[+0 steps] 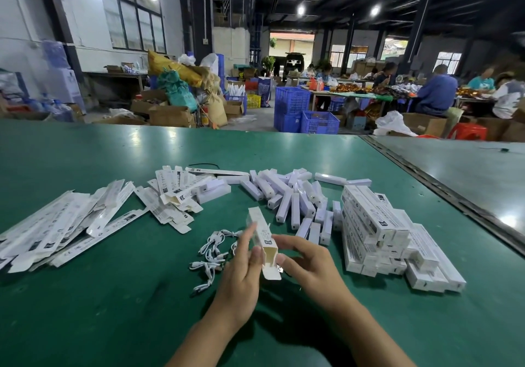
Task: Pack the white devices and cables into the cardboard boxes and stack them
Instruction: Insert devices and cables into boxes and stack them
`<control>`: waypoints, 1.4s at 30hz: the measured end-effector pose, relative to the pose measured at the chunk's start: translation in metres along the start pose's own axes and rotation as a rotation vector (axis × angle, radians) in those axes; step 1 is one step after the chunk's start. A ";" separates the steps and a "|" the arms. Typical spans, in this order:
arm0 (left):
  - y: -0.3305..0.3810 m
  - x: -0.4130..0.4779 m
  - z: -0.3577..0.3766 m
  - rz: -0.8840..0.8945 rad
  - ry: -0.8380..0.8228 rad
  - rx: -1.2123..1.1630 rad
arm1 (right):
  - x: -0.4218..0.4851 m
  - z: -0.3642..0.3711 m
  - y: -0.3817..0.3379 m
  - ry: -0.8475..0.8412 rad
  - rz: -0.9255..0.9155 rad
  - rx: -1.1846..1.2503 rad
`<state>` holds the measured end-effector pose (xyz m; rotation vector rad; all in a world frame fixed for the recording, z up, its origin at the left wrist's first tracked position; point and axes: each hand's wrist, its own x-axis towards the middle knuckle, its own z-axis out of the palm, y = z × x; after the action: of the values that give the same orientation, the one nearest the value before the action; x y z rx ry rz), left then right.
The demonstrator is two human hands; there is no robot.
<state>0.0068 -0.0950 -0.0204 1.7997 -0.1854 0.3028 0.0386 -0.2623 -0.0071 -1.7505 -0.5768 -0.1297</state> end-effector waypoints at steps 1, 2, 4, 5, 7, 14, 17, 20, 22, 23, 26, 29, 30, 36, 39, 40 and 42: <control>0.001 0.000 -0.001 0.022 -0.004 0.033 | 0.000 0.000 0.000 -0.007 -0.012 -0.041; 0.002 0.000 -0.002 0.032 -0.010 0.056 | 0.001 -0.001 -0.001 -0.011 -0.018 -0.077; 0.002 0.000 -0.003 0.033 -0.039 0.065 | 0.000 0.000 -0.002 -0.009 -0.006 -0.107; 0.003 0.000 -0.004 0.033 -0.053 0.067 | -0.001 0.000 -0.001 -0.003 0.002 -0.111; 0.003 -0.001 -0.004 0.036 -0.063 0.061 | -0.002 0.001 -0.002 0.018 0.004 -0.122; 0.002 0.000 -0.008 0.096 0.012 0.105 | 0.001 0.003 -0.012 0.129 -0.188 -0.226; 0.005 -0.001 -0.008 0.101 0.040 0.082 | -0.001 0.008 -0.014 0.151 -0.216 -0.191; 0.009 -0.001 -0.007 0.110 0.062 0.032 | -0.001 0.011 -0.015 0.164 -0.233 -0.172; 0.010 0.000 -0.006 0.120 0.097 0.008 | -0.002 0.010 -0.017 0.126 -0.295 -0.197; 0.009 0.001 -0.006 0.124 0.117 -0.003 | -0.003 0.010 -0.018 0.101 -0.325 -0.217; 0.007 0.004 -0.008 0.140 0.187 -0.018 | -0.004 0.008 -0.023 0.016 -0.361 -0.262; 0.006 0.005 -0.010 0.122 0.207 -0.061 | -0.003 0.008 -0.024 -0.020 -0.357 -0.287; 0.005 0.005 -0.010 0.115 0.199 -0.071 | -0.003 0.009 -0.023 -0.013 -0.359 -0.289; 0.014 0.001 -0.007 0.082 0.160 -0.134 | -0.003 0.014 -0.023 0.098 -0.333 -0.344; 0.015 0.000 -0.005 0.063 0.165 -0.168 | -0.005 0.019 -0.022 0.164 -0.310 -0.308; 0.015 0.000 -0.004 0.064 0.161 -0.165 | -0.005 0.020 -0.021 0.184 -0.311 -0.297; 0.014 0.001 -0.004 0.071 0.149 -0.159 | -0.005 0.021 -0.020 0.212 -0.328 -0.303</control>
<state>0.0031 -0.0946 -0.0061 1.6090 -0.1632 0.4586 0.0206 -0.2415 0.0026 -1.8895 -0.7115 -0.6532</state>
